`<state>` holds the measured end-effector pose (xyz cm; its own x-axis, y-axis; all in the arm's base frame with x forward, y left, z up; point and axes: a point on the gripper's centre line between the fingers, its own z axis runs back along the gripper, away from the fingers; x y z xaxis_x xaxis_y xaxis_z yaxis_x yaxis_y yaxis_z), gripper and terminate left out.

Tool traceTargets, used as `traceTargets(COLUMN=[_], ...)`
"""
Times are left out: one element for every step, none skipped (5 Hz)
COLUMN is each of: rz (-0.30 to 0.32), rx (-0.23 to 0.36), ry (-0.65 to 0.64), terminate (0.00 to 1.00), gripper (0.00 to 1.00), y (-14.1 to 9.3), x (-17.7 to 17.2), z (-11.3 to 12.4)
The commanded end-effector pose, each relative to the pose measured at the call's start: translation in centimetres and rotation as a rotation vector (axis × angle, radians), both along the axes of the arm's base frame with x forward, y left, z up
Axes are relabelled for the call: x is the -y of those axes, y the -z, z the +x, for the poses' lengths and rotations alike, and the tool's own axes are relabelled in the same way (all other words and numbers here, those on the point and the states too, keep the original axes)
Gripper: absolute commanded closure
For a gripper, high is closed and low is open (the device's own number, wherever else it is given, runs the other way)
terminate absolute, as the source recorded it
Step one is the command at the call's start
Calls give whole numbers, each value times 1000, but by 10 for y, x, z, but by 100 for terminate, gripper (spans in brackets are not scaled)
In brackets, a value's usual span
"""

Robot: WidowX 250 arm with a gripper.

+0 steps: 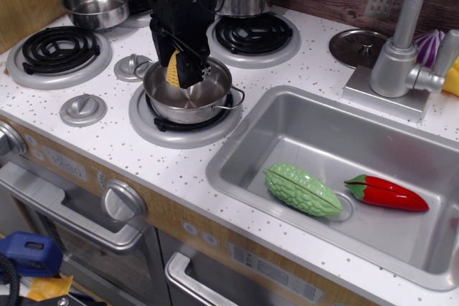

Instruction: Put corn in pan which is on stove

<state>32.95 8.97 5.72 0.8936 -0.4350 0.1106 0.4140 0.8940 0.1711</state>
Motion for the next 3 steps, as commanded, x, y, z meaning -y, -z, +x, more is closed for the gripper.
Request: traceTargets(rz=[-33, -33, -33], rx=[62, 62, 62], ry=[-4, -4, -4], terminate=[0, 0, 100], gripper=[0, 0, 0], y=[-1, -1, -1], x=[-9, -9, -9], z=[2, 2, 2])
